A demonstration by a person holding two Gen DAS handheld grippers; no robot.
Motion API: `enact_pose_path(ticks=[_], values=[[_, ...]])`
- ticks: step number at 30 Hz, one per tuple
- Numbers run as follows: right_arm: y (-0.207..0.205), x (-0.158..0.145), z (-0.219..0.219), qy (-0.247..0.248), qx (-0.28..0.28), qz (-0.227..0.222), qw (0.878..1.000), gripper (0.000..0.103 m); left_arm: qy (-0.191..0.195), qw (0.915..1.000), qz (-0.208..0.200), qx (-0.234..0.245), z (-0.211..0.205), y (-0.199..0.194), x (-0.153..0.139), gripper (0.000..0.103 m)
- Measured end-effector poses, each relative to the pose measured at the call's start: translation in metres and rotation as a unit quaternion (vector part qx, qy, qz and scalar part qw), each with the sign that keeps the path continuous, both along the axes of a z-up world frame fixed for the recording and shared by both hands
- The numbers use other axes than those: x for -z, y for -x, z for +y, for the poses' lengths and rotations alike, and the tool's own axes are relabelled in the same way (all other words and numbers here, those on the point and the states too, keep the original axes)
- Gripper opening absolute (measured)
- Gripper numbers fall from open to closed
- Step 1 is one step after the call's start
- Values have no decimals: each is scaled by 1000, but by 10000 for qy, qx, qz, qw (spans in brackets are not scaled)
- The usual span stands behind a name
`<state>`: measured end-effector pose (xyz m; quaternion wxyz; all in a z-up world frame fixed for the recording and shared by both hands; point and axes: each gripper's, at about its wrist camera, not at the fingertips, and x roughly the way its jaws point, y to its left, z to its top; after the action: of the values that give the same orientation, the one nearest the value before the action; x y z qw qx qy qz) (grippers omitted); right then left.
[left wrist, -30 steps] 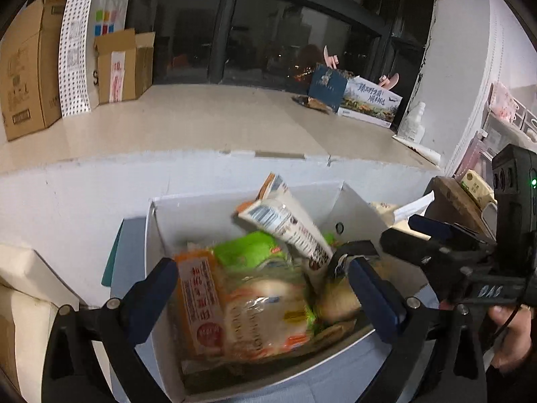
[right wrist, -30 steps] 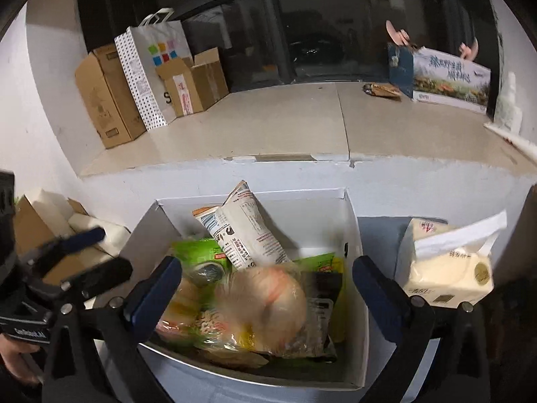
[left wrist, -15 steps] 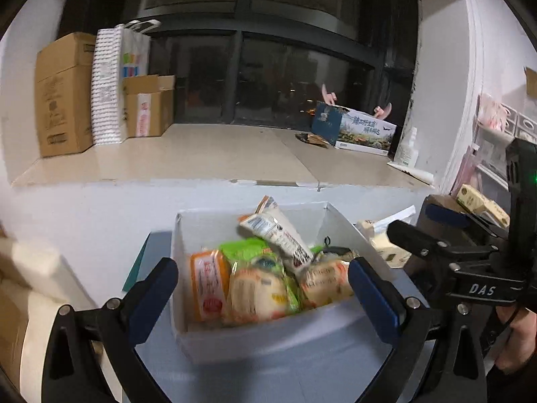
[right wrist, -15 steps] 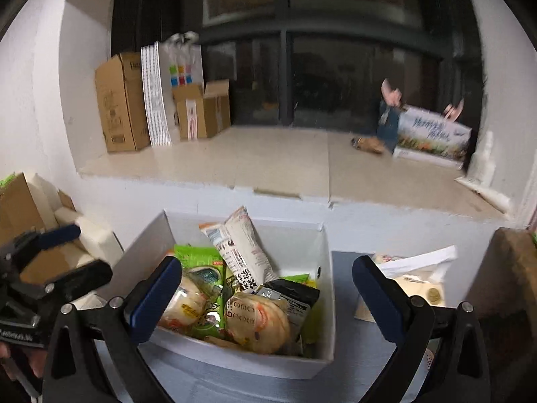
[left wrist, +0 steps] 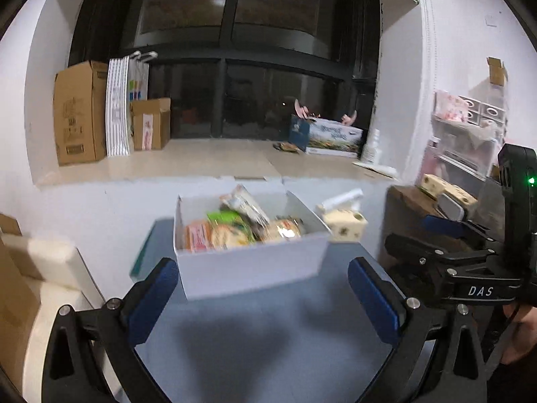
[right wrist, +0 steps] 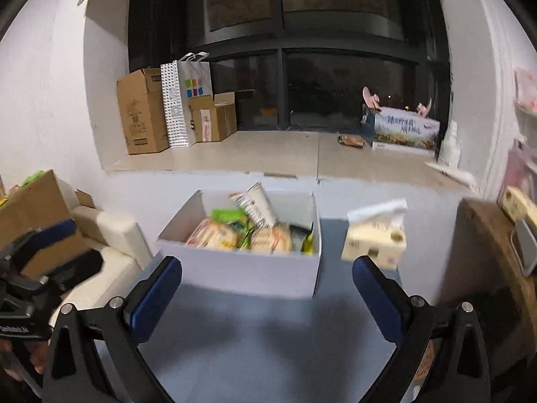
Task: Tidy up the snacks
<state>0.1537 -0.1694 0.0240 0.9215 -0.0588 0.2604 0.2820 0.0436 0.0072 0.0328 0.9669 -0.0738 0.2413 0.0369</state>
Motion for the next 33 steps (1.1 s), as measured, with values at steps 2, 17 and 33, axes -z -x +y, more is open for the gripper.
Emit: enact_pose_path(ticks=[2,17,33], values=[[14,4,-6,45,112,-12,9999,103,73,10000,68,7,-5,15,7,103],[54,23,-39,-75,206,238,9995,103,-38,9994,259,212,-28,26,23,103],[55,25,-39,-60,238,265,9993,103,-85,9993,324,187,-27,24,22,103]])
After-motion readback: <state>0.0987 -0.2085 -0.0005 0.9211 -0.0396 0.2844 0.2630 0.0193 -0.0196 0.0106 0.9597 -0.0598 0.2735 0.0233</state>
